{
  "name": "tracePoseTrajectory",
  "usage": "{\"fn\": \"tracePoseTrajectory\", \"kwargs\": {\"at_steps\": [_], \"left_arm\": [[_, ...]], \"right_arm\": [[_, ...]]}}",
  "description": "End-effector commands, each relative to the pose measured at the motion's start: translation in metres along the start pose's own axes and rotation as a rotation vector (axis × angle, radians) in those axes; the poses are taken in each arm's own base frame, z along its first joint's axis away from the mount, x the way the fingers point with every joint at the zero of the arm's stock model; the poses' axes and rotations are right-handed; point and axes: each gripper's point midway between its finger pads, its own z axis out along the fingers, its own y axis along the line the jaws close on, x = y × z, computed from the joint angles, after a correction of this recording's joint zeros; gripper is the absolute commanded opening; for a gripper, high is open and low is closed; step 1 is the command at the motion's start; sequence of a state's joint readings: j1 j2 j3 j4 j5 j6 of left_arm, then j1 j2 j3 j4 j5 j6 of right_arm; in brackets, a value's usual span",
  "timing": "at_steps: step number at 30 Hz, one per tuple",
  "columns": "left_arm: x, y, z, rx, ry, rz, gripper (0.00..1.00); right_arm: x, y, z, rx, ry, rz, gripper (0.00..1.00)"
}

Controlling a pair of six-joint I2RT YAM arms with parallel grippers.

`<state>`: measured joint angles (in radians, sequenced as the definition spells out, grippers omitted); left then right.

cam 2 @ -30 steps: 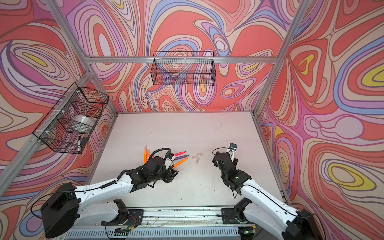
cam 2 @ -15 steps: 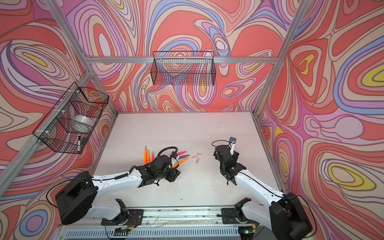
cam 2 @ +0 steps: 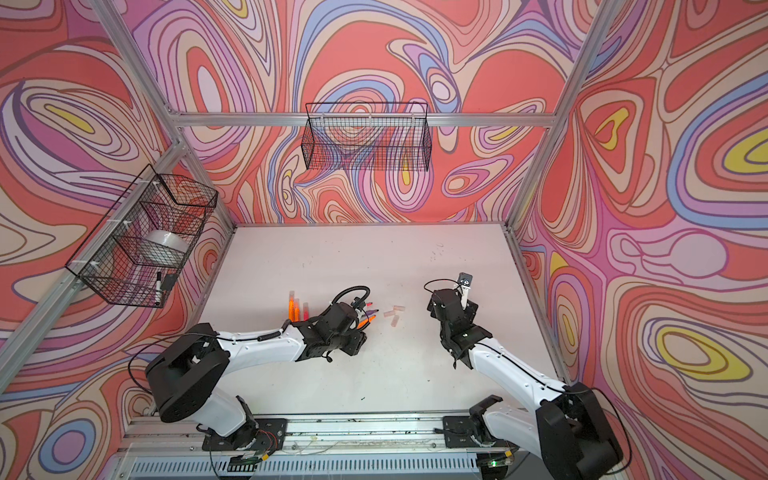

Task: Insert the pens into the pen caps
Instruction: 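Move the left gripper over the orange marker and grasp it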

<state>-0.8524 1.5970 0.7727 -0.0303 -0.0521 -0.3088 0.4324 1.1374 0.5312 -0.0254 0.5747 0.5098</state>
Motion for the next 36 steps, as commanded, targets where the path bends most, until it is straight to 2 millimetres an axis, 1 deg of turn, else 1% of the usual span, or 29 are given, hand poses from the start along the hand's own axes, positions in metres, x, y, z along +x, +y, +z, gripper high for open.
{"fn": "tracePoseTrajectory", "kwargs": {"at_steps": [1, 5, 9, 16, 18, 23, 27, 29, 31, 36], "left_arm": [[-0.001, 0.003, 0.005, -0.040, 0.021, 0.013, 0.58], [-0.003, 0.005, 0.009, -0.063, 0.031, 0.021, 0.58], [-0.009, 0.000, 0.005, -0.037, 0.015, 0.034, 0.58], [-0.018, 0.007, 0.000, -0.080, -0.009, 0.082, 0.61], [-0.021, 0.010, 0.001, -0.104, -0.009, 0.092, 0.61], [-0.025, 0.011, 0.007, -0.116, -0.008, 0.109, 0.62], [-0.021, 0.015, 0.016, -0.134, 0.019, 0.110, 0.62], [-0.018, 0.014, 0.020, -0.129, 0.033, 0.110, 0.60], [-0.015, 0.013, 0.022, -0.121, 0.048, 0.108, 0.55], [-0.008, 0.011, 0.023, -0.101, 0.074, 0.103, 0.46]], "right_arm": [[-0.002, 0.005, 0.003, -0.011, 0.008, -0.012, 0.87], [-0.002, 0.004, 0.002, -0.012, 0.005, -0.009, 0.87], [-0.003, 0.001, -0.002, -0.019, -0.010, 0.003, 0.87], [-0.003, 0.002, -0.001, -0.018, -0.006, 0.002, 0.87], [-0.002, 0.003, 0.001, -0.013, 0.000, -0.003, 0.87], [-0.002, 0.004, 0.002, -0.011, 0.003, -0.005, 0.87], [-0.002, 0.004, 0.002, -0.012, 0.003, -0.005, 0.87], [-0.002, 0.004, 0.002, -0.013, 0.004, -0.005, 0.87], [-0.002, 0.004, 0.002, -0.013, 0.004, -0.005, 0.87], [-0.001, 0.005, 0.003, -0.010, 0.007, -0.007, 0.87]]}}
